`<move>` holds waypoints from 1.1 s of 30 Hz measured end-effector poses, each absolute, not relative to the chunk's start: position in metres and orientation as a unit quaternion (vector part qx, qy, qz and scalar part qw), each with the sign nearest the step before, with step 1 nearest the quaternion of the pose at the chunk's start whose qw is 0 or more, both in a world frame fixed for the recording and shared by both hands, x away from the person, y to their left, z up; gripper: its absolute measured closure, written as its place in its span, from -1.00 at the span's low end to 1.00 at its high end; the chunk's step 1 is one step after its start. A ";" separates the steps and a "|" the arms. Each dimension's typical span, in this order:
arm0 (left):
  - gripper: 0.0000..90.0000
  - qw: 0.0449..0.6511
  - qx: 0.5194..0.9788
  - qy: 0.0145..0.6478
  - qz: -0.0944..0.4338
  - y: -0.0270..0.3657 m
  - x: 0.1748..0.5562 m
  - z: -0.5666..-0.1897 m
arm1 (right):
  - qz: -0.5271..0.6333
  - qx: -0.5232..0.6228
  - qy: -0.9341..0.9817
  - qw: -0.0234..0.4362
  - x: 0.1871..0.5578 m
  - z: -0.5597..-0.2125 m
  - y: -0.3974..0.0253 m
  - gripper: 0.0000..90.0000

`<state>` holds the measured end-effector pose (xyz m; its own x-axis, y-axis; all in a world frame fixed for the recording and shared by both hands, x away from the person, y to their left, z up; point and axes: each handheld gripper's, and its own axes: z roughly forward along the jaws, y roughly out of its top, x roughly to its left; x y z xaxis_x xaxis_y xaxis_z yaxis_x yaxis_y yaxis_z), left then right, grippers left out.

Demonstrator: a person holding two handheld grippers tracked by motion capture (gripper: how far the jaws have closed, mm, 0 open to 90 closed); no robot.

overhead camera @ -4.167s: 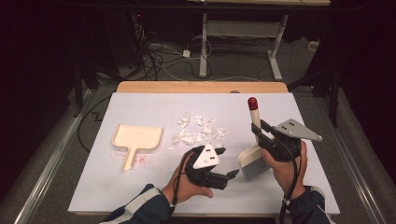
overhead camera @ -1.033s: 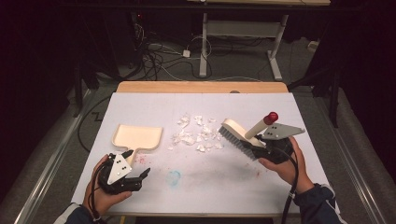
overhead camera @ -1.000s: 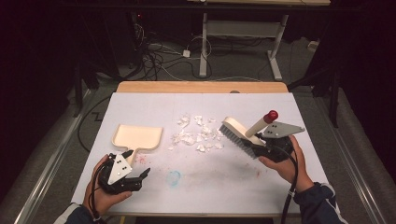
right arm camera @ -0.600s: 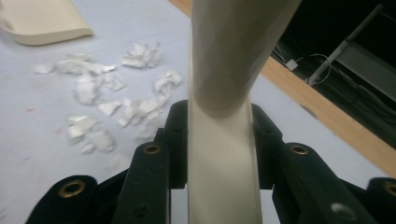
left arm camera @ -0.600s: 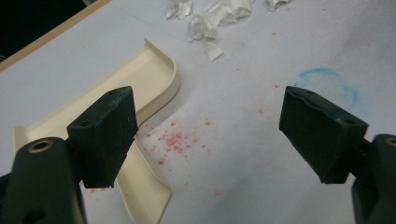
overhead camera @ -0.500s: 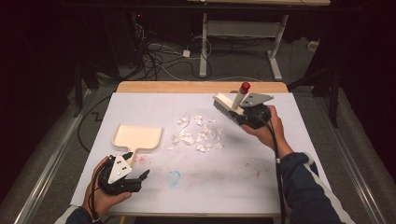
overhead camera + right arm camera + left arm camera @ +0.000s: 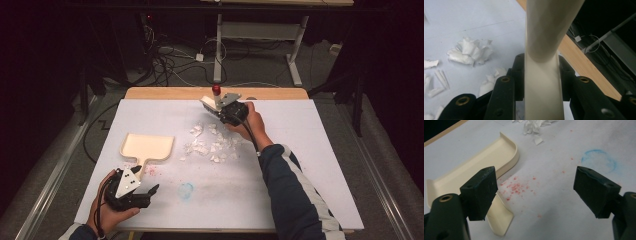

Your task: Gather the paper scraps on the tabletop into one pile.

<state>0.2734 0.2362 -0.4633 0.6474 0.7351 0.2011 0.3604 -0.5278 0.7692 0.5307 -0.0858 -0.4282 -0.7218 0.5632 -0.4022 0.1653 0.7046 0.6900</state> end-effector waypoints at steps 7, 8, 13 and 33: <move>-0.58 0.359 0.835 0.322 0.265 0.238 0.272 -0.464 | 0.313 0.163 0.888 0.295 0.520 -0.442 -0.061 0.50; -0.58 0.359 0.835 0.322 0.265 0.238 0.272 -0.464 | 0.314 0.159 0.889 0.294 0.517 -0.444 -0.060 0.50; -0.58 0.351 0.841 0.316 0.263 0.235 0.271 -0.465 | 0.321 0.116 0.893 0.292 0.500 -0.455 -0.067 0.49; -0.58 0.347 0.847 0.310 0.257 0.230 0.269 -0.465 | 0.375 0.032 0.899 0.223 0.435 -0.446 -0.122 0.49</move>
<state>0.2688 0.2304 -0.4655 0.6757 0.7036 0.2200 0.3465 -0.5665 0.7477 0.4352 -0.1219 -0.4463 -0.8986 0.2248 -0.3767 -0.1096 0.7163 0.6891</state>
